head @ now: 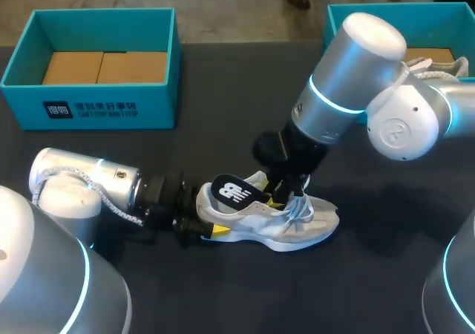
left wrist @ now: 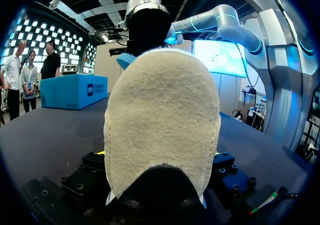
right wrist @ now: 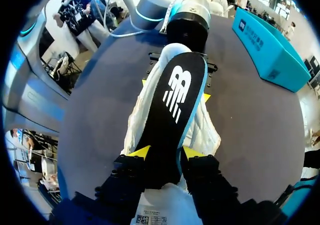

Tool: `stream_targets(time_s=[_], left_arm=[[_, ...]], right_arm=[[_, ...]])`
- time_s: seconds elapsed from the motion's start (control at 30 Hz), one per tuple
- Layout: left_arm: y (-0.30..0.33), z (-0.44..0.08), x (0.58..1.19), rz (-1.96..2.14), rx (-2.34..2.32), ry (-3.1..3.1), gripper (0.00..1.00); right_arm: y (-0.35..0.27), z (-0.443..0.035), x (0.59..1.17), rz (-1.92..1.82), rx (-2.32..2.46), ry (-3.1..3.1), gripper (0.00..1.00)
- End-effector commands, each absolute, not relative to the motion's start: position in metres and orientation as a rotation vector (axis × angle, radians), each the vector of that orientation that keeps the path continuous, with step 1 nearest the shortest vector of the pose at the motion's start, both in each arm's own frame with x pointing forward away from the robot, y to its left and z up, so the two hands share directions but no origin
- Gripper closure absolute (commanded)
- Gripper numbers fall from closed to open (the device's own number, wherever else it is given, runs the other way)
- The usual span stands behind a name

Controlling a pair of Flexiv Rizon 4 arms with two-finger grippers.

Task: Take the shoe out of the shoebox, open the shoe tongue, remove and reinsert the insole, then place the shoe into the shoebox

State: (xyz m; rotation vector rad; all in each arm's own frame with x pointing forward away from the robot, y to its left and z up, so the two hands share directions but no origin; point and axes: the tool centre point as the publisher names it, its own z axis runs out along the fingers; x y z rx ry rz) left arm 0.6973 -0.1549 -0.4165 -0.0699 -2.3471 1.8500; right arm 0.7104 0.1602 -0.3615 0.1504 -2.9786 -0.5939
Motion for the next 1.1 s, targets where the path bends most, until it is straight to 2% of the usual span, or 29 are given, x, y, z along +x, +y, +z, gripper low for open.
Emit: stream_targets(time_s=[0.03,0.43,0.77,1.1], left_arm=[[-0.154,-0.419,0.696,1.85,-0.068,-2.349,1.0],[-0.154,-0.419,0.696,1.85,-0.068,-2.349,1.0],[-0.154,-0.419,0.696,1.85,-0.068,-2.349,1.0],[-0.154,-0.419,0.696,1.85,-0.068,-2.349,1.0]], right_arm=[[0.163,-0.357,0.712,-0.583,0.153,-2.976,0.63],[0.18,-0.354,0.714,-0.563,0.098,-3.003,0.59],[0.195,-0.326,0.711,-0.482,0.133,-3.06,0.55],[0.208,-0.304,0.721,-0.405,0.219,-3.034,0.56]])
